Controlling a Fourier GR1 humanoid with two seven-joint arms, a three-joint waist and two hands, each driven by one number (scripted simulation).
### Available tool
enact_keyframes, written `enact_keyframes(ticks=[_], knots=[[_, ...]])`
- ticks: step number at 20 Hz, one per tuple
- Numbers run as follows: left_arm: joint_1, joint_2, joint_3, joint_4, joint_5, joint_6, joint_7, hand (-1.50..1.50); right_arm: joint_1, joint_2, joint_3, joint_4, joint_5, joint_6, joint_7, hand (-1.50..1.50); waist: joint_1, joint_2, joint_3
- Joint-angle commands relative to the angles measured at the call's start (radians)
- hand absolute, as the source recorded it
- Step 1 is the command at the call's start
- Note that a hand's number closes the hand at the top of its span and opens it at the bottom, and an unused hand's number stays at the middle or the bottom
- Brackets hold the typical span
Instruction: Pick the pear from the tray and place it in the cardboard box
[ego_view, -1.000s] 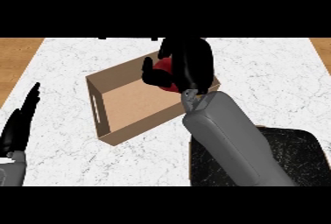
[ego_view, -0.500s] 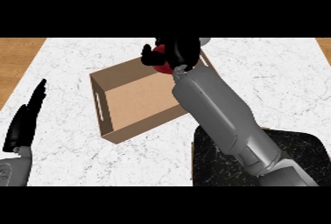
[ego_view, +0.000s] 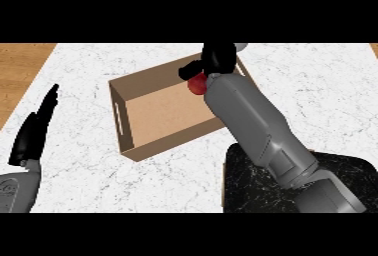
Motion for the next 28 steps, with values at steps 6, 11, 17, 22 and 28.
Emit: enact_keyframes(ticks=[6, 11, 17, 22, 28], knots=[[0.006, -0.026, -0.001, 0.019, -0.016, 0.032, -0.002, 0.0, -0.039, 0.0, -0.017, 0.056, -0.119, -0.155, -0.221, -1.5, -0.009, -0.003, 0.001], [0.014, 0.015, 0.023, -0.009, 0.014, -0.012, -0.007, 0.0, -0.025, 0.0, -0.061, 0.039, -0.184, -0.33, -0.314, -1.5, -0.002, -0.003, 0.001], [0.054, 0.005, 0.037, -0.018, 0.009, 0.01, -0.001, 0.0, 0.089, -0.005, -0.145, -0.084, -0.294, -0.332, -0.517, -1.5, -0.069, -0.02, 0.002], [0.107, -0.005, 0.05, -0.024, -0.004, 0.036, -0.018, 0.0, 0.212, -0.07, -0.158, -0.265, -0.319, -0.26, -0.486, -1.5, -0.102, -0.034, 0.001], [0.115, 0.036, 0.08, -0.057, 0.025, -0.011, 0.032, 0.0, 0.456, -0.219, -0.094, -0.573, -0.285, -0.178, -0.349, -1.5, -0.131, -0.045, 0.001]])
